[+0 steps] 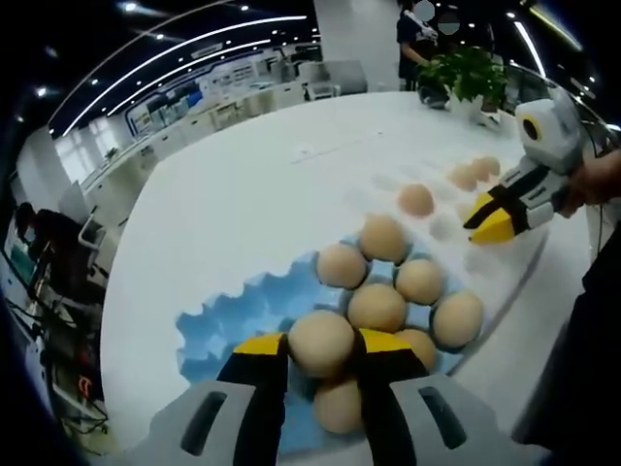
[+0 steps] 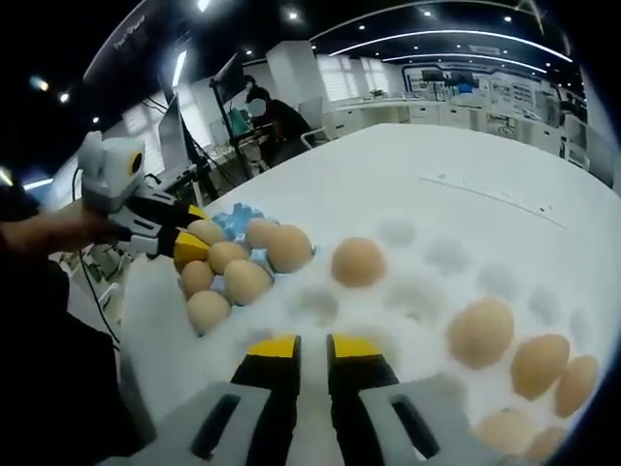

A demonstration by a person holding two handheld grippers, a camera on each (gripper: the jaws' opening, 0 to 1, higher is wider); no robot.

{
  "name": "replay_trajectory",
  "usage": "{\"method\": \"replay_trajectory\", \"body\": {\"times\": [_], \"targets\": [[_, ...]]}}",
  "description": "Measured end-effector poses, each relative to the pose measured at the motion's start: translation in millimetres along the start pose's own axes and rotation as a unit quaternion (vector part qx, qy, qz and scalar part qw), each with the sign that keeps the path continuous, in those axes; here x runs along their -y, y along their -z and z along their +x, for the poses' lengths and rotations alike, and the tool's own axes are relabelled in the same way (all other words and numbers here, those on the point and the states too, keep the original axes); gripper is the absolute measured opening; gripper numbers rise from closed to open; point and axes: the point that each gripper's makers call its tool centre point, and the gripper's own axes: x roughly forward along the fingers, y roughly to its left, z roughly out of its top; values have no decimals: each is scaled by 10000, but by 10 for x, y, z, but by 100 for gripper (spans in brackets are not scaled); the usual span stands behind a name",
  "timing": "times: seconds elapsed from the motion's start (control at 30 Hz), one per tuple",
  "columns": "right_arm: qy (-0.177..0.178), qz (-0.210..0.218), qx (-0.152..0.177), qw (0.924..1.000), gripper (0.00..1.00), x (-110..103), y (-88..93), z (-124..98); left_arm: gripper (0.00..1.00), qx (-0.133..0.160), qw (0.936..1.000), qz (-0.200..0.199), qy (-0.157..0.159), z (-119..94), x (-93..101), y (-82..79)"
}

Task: Place the egg into an empty slot of the egg tray after lifting it from the table, then release the egg inside the slot.

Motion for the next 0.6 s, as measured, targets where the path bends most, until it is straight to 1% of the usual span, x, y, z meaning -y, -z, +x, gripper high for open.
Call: {"method": "replay_trajectory", "body": {"times": [0.13, 0.37, 0.4, 0.43, 0.47, 0.6], "targets": [[-11, 11, -2, 10000, 11, -3, 1, -2, 28, -61, 10000, 30, 28, 33, 4, -12], [-34, 44, 4, 10000, 11, -1, -3, -2, 27, -179, 9998, -57, 69, 56, -13, -17], [-34, 47, 9, 10000, 11, -1, -3, -2, 25, -178, 9998, 4, 76, 62, -12, -23], [-35, 54, 11, 10000, 11, -1, -3, -1, 25, -151, 9997, 196, 74, 69, -13, -44], [-36, 61, 15, 10000, 11, 0, -4, -2, 25, -177, 9995, 255, 71, 64, 6, -42], [-30, 70, 27, 10000, 11, 2, -5, -3, 25, -177, 9996, 227, 62, 77, -5, -42]]}}
